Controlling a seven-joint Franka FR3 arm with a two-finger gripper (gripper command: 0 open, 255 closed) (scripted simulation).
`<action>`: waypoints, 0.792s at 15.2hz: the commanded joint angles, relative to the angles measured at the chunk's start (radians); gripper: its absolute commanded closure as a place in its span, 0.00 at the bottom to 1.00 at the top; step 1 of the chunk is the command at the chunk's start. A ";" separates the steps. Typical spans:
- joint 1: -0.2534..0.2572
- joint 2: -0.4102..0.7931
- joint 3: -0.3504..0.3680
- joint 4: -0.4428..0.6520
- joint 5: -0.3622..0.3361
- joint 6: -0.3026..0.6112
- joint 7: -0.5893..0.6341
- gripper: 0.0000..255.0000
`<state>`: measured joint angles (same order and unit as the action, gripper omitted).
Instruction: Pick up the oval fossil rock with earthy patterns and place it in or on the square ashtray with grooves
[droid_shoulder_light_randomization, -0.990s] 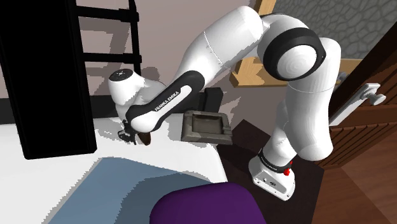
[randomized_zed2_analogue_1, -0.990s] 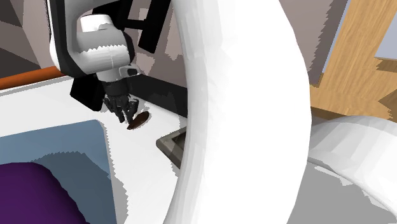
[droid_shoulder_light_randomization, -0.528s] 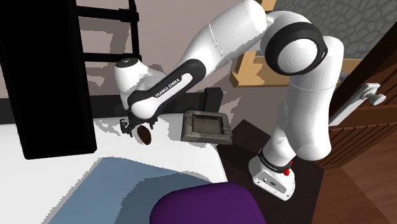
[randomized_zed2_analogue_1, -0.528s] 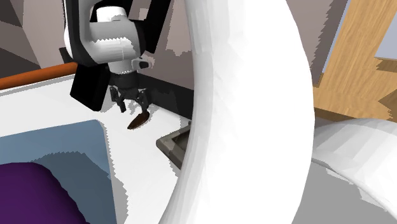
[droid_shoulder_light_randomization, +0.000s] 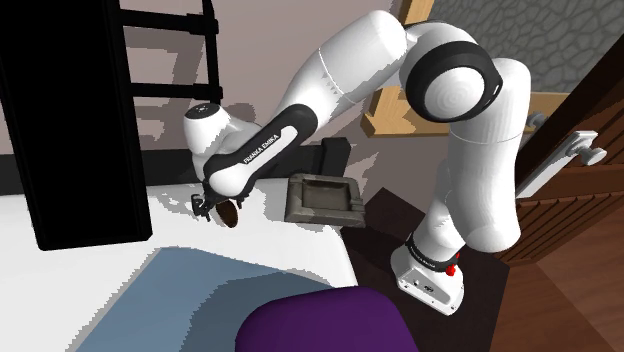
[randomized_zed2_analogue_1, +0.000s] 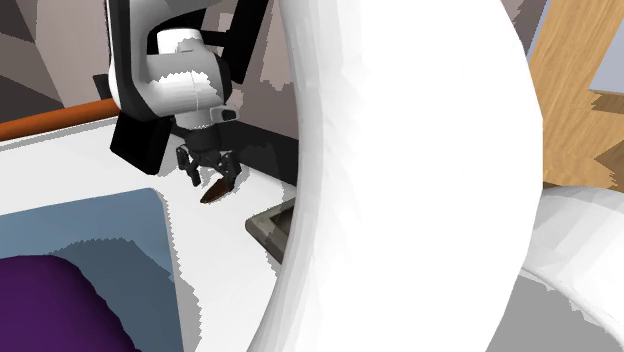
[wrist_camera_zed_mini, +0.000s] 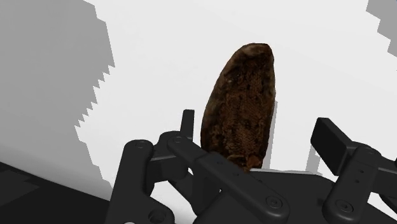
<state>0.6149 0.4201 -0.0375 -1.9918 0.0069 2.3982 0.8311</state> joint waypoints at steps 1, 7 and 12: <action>0.000 0.001 0.000 0.000 0.000 0.001 0.000 0.00; 0.000 0.001 0.000 0.000 0.000 0.001 0.000 1.00; -0.001 0.002 0.000 0.002 0.000 0.000 -0.001 1.00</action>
<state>0.6152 0.4201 -0.0363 -1.9891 0.0074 2.3986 0.8300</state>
